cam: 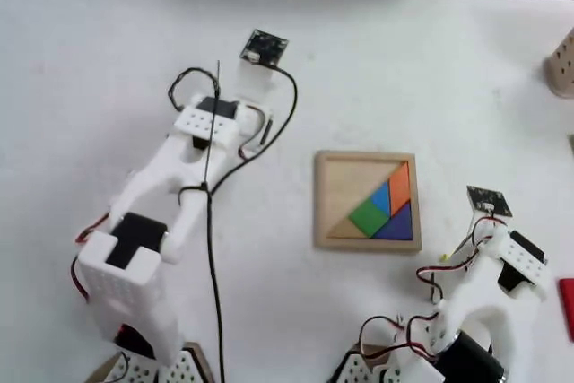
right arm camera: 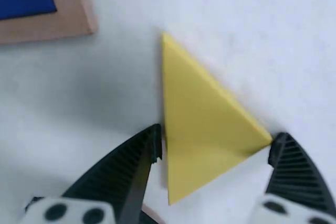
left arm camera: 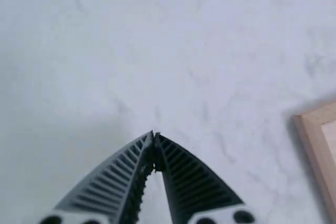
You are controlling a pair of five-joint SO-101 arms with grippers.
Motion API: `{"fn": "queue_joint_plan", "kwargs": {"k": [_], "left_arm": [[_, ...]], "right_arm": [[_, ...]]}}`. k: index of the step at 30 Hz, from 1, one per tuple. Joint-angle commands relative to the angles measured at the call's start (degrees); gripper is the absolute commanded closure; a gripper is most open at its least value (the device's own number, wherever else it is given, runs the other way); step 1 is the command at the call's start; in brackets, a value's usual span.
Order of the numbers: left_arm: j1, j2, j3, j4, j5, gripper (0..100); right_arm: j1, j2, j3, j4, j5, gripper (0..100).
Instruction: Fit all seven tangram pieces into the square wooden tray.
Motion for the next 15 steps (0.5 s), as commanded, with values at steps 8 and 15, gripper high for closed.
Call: {"fn": "queue_joint_plan", "kwargs": {"k": [8, 15], "left_arm": [[-0.5, -0.6, -0.6, -1.5, -1.7, 98], [-0.5, -0.6, -0.6, -1.5, -1.7, 98]], "right_arm": [[-0.9, 0.3, -3.2, -1.4, -0.5, 73.2], [-0.5, 0.4, -3.0, -1.1, -0.4, 80.7]]}}
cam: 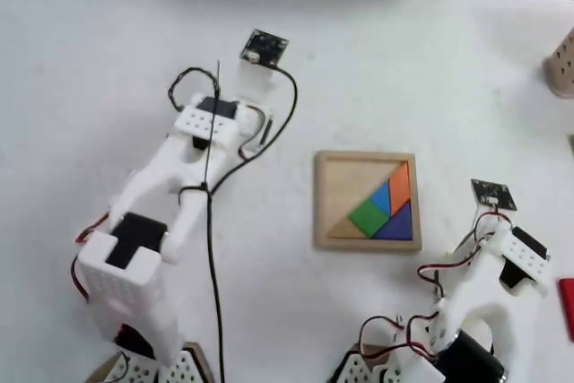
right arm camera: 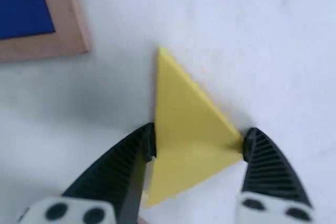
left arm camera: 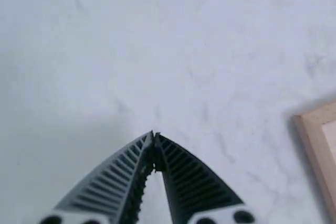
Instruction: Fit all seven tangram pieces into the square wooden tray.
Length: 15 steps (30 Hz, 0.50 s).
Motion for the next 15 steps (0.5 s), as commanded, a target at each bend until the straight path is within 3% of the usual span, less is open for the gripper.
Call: {"fn": "queue_joint_plan", "kwargs": {"k": [1, 15], "left_arm": [[-0.5, -0.6, -0.6, -1.5, -1.7, 98], [-0.6, -0.6, -0.6, -1.5, -1.7, 98]], "right_arm": [[0.0, 0.2, -1.5, 0.0, -0.5, 80.3], [0.0, -0.4, -1.8, 1.6, -0.5, 80.4]]}}
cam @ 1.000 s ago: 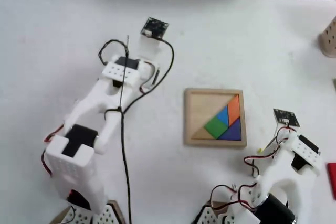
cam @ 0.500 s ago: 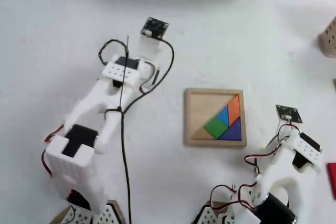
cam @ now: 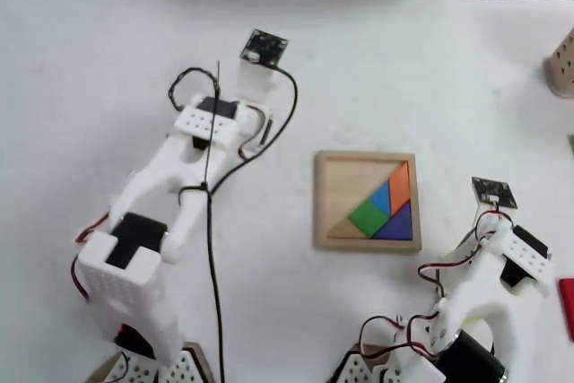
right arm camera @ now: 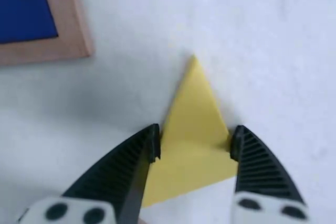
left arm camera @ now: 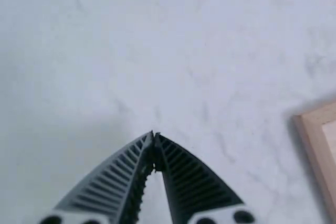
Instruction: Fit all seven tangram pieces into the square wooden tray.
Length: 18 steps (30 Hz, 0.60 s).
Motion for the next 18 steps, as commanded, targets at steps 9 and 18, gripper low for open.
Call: {"fn": "queue_joint_plan", "kwargs": {"k": [9, 18], "left_arm": [[-0.6, -0.6, -0.6, -1.5, -1.7, 98], [-0.6, -0.6, -0.6, -1.6, -1.7, 98]], "right_arm": [[2.9, -0.4, -2.2, 1.1, -0.6, 80.8], [5.4, -0.4, -2.5, -2.1, -0.9, 80.8]]}}
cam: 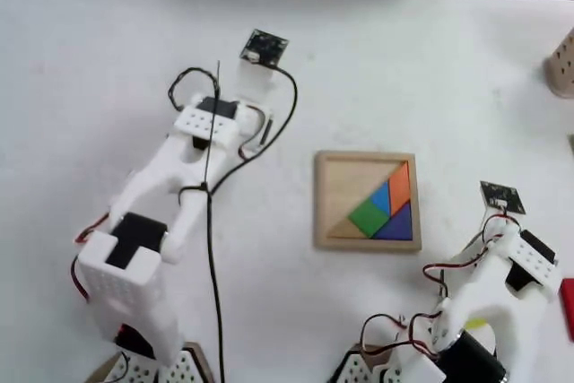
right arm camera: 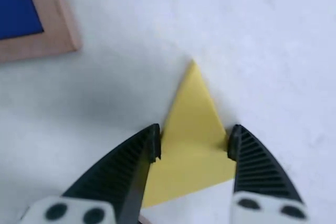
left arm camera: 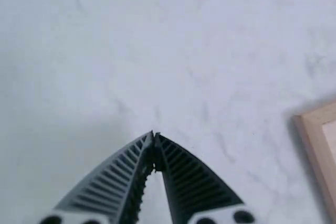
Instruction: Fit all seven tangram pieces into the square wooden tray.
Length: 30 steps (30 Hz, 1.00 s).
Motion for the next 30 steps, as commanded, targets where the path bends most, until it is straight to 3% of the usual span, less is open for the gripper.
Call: {"fn": "queue_joint_plan", "kwargs": {"k": [1, 13, 19, 25, 30], "left_arm": [[-0.6, -0.6, -0.6, -1.6, -1.7, 98], [-0.6, -0.6, -0.6, -1.6, -1.7, 98], [-0.6, -0.6, -0.6, -1.6, -1.7, 98], [-0.6, -0.6, -0.6, -1.6, -1.7, 98], [-0.6, -0.6, -0.6, -1.6, -1.7, 98]], "right_arm": [[3.1, -0.1, -2.6, -3.4, -0.8, 80.8], [11.3, 0.1, -10.4, -2.9, -0.5, 80.8], [13.8, -0.6, -8.4, 6.6, 8.4, 80.5], [17.1, -5.1, -1.1, 4.4, 11.4, 80.0], [15.9, -8.1, 4.5, -0.9, 8.7, 71.5]]}}
